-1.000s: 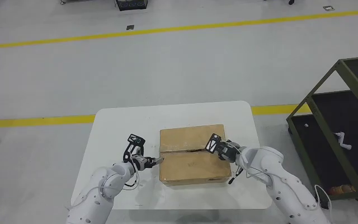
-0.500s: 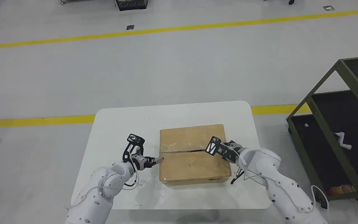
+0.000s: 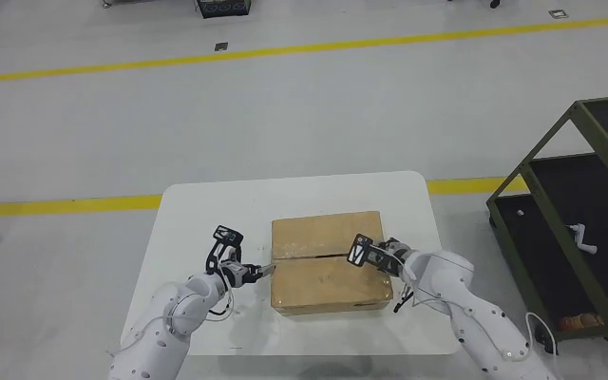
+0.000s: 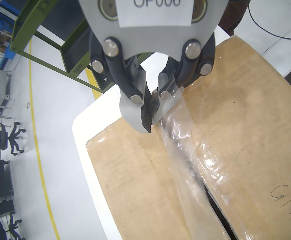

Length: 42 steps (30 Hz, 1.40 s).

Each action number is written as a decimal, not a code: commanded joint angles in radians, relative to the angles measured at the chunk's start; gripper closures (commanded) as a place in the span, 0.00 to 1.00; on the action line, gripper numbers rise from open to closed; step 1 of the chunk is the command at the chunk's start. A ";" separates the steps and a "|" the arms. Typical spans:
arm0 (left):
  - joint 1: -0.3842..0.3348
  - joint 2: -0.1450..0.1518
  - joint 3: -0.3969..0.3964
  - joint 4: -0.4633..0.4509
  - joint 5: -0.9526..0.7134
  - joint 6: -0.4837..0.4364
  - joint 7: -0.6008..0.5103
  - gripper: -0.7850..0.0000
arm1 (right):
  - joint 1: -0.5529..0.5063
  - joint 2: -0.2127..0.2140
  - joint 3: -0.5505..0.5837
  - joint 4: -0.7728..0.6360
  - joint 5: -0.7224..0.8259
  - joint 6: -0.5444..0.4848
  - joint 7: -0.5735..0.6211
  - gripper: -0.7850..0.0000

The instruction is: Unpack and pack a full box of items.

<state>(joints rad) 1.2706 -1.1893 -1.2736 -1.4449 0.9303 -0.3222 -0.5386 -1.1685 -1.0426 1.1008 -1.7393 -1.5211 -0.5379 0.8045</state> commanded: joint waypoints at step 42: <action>0.084 0.025 -0.088 -0.113 -0.090 -0.012 0.099 0.00 | -0.081 0.037 0.289 0.263 0.607 -0.338 -0.511 0.00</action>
<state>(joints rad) 1.3528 -1.1643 -1.3598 -1.5561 0.8432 -0.3350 -0.4492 -1.2560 -1.0062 1.3846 -1.4900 -0.9234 -0.8820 0.2955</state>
